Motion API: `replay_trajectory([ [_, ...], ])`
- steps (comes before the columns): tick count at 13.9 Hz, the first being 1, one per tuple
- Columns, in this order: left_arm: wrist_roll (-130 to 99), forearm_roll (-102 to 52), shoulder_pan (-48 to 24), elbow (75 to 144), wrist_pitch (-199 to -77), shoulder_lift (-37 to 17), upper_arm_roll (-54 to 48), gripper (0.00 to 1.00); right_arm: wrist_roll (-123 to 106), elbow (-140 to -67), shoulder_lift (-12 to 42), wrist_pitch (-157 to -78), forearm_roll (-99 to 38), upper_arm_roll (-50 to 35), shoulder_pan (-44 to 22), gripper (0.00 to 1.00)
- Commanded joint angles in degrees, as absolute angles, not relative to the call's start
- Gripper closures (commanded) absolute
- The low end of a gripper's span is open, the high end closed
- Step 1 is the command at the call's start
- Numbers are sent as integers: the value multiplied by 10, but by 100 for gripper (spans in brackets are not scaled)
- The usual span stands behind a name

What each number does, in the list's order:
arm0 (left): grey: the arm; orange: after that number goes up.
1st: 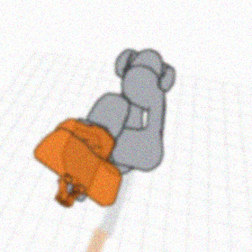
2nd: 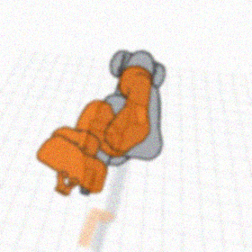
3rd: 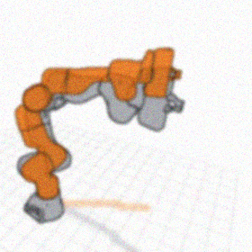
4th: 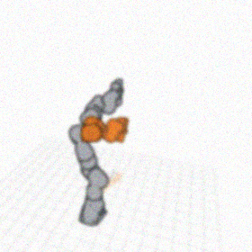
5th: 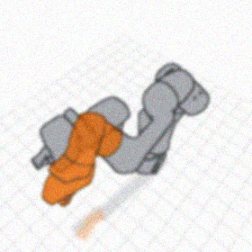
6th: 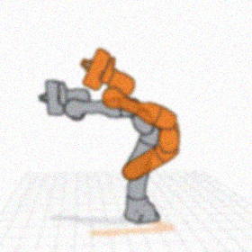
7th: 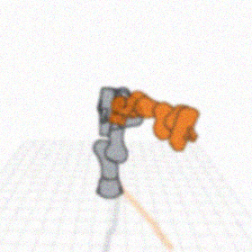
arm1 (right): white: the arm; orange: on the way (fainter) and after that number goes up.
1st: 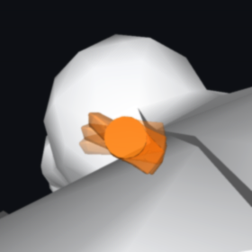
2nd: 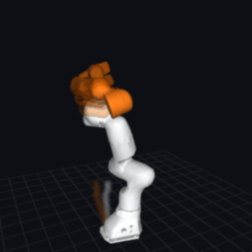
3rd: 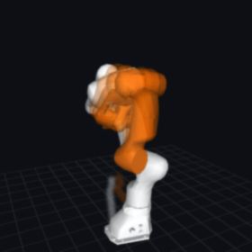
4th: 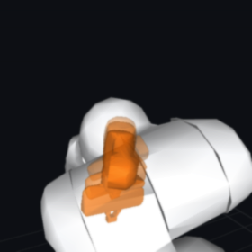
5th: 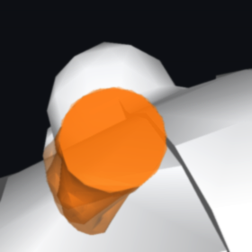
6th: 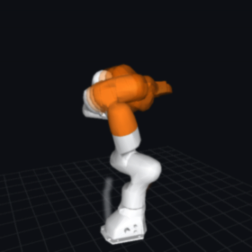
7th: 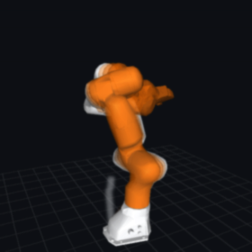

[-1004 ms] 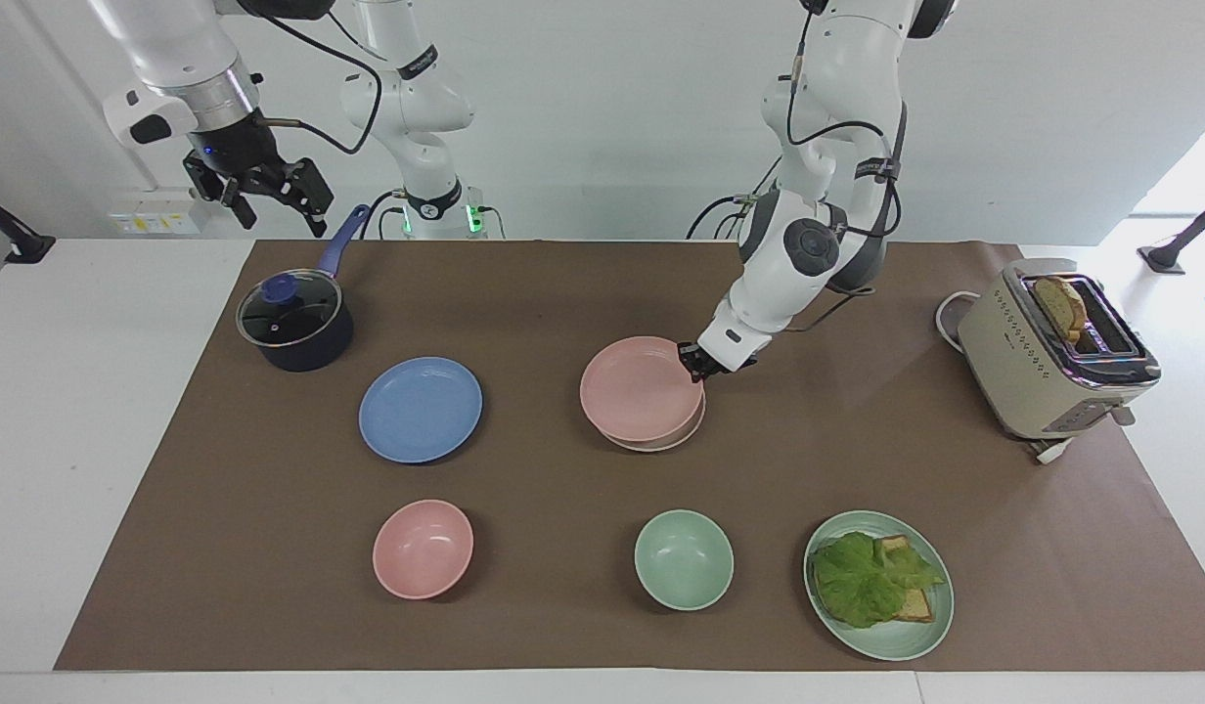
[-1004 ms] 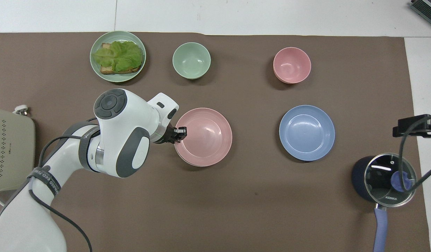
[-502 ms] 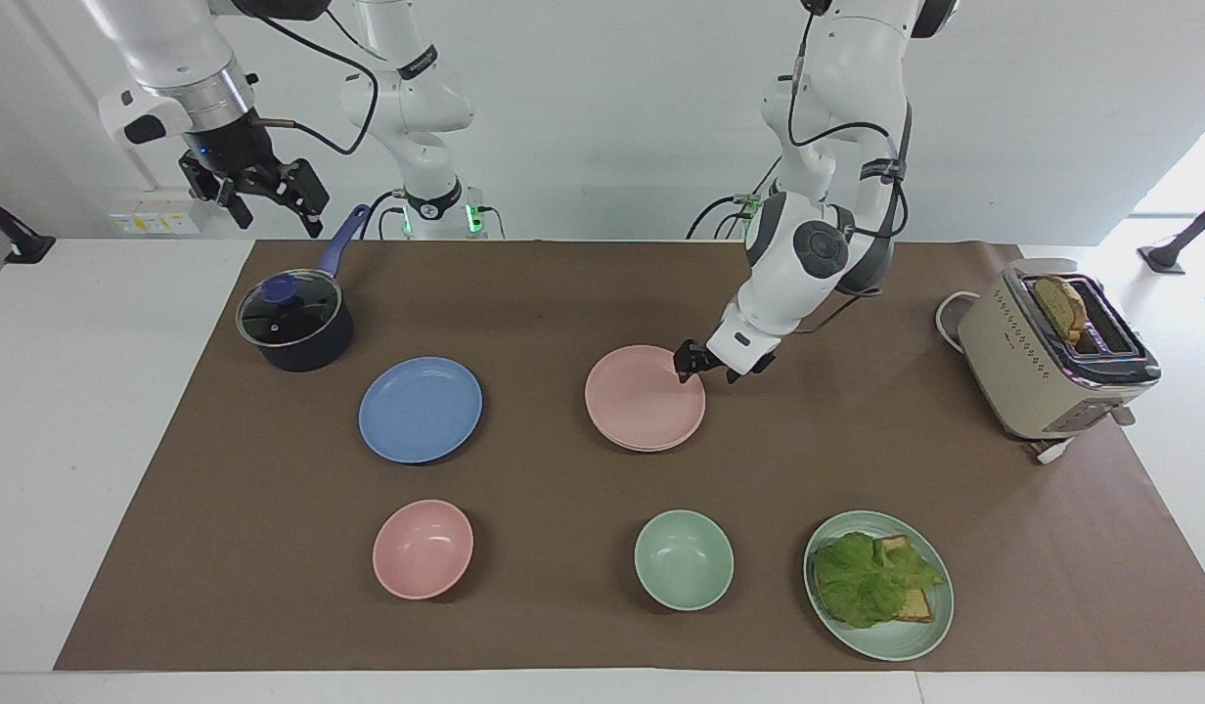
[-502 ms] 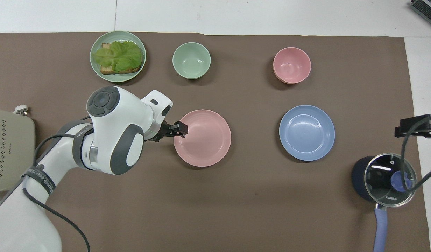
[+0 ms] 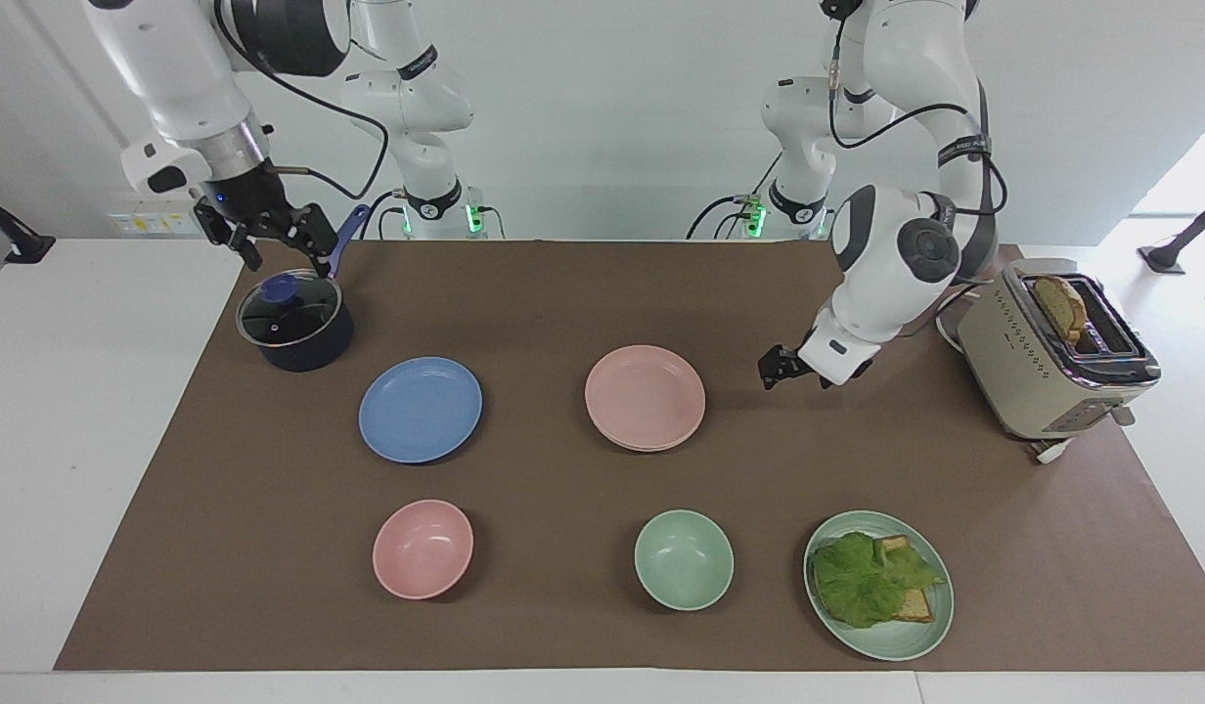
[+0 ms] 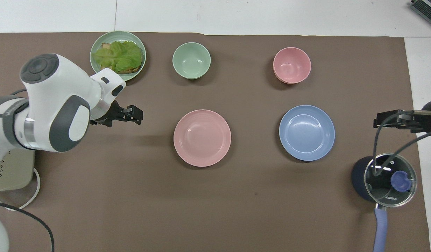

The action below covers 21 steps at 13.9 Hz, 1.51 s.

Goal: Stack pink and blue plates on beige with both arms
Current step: 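Open the left gripper and withdraw it while the right gripper reaches the blue plate, then grasp the blue plate rim with the right gripper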

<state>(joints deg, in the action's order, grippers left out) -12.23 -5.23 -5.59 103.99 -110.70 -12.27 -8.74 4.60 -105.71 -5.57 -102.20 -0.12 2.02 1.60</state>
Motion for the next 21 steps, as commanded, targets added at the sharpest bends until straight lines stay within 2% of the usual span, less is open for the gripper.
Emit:
replay_trajectory([
  [1, -92, -15, -21, 989, -1039, -117, -90, 0, 26, -1092, -19, -1076, -6, 18, 18, 0],
  [3, -58, -14, 12, 968, -1012, -101, -90, 0, -7, -1102, 17, -1107, -6, 19, 24, 0],
  [6, -52, -14, 42, 947, -997, -85, -89, 0, -28, -1155, 31, -1181, -6, 19, 28, 0],
  [9, -52, -12, 60, 937, -993, -62, -87, 0, -28, -1186, 69, -1244, -6, 19, 27, 0],
  [15, -24, -1, 76, 930, -954, -11, -84, 0, -27, -1211, 119, -1295, -14, 19, 33, 0],
  [19, -23, 0, 76, 930, -933, 10, -85, 0, -27, -1215, 122, -1304, -15, 19, 33, 0],
  [21, -16, 0, 76, 930, -929, 12, -86, 0, -27, -1215, 123, -1304, -15, 19, 33, 34],
])
